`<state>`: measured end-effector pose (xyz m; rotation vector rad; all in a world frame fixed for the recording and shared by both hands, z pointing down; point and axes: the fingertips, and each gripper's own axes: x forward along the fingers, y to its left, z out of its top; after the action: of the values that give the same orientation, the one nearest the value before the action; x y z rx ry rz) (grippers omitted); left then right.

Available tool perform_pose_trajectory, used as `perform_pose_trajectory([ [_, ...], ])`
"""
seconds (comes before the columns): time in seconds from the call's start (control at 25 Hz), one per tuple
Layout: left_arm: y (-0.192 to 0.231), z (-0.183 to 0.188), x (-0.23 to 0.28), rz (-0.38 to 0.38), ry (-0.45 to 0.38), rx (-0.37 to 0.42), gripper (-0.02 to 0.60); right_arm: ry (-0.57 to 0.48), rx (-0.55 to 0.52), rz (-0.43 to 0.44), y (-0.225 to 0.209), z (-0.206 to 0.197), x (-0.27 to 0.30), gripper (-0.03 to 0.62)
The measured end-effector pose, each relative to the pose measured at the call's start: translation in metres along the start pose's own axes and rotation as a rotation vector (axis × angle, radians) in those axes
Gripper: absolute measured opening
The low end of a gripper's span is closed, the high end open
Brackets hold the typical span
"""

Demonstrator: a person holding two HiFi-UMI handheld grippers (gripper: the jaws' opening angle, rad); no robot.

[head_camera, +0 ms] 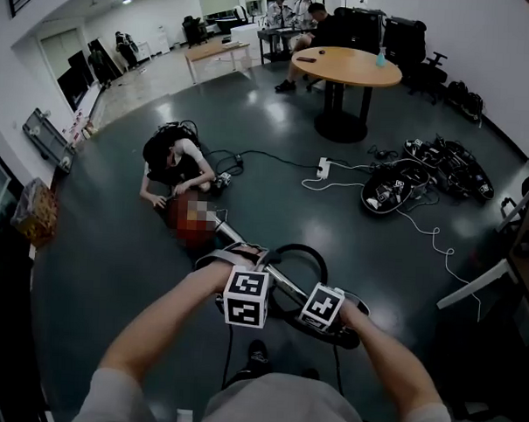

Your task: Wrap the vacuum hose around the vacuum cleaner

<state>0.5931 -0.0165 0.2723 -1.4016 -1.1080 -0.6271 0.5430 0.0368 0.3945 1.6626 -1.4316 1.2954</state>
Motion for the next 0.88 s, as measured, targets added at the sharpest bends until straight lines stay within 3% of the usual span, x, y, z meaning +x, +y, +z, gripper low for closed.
perform_pose_trajectory([
  [0.28,-0.007,-0.041,0.023,-0.146,0.06,0.113,0.267,0.069,-0.093,-0.036,-0.009,0.036,0.005,0.129],
  [0.52,-0.015,-0.085,0.038,-0.217,0.08,0.125,0.267,0.111,-0.177,-0.07,-0.018,0.066,0.011,0.128],
  [0.68,-0.019,-0.113,0.049,-0.24,0.099,0.122,0.266,0.152,-0.158,-0.052,-0.019,0.076,0.019,0.128],
  [0.72,-0.019,-0.12,0.052,-0.233,0.103,0.13,0.256,0.151,-0.156,-0.051,-0.02,0.081,0.02,0.128],
  [0.76,-0.018,-0.126,0.055,-0.221,0.102,0.141,0.199,0.157,-0.145,-0.045,-0.02,0.084,0.022,0.128],
  [0.84,-0.018,-0.137,0.061,-0.204,0.08,0.156,0.149,0.165,-0.138,-0.042,-0.024,0.089,0.025,0.129],
  [0.88,-0.02,-0.141,0.064,-0.204,0.067,0.149,0.146,0.16,-0.152,-0.047,-0.027,0.095,0.027,0.128],
])
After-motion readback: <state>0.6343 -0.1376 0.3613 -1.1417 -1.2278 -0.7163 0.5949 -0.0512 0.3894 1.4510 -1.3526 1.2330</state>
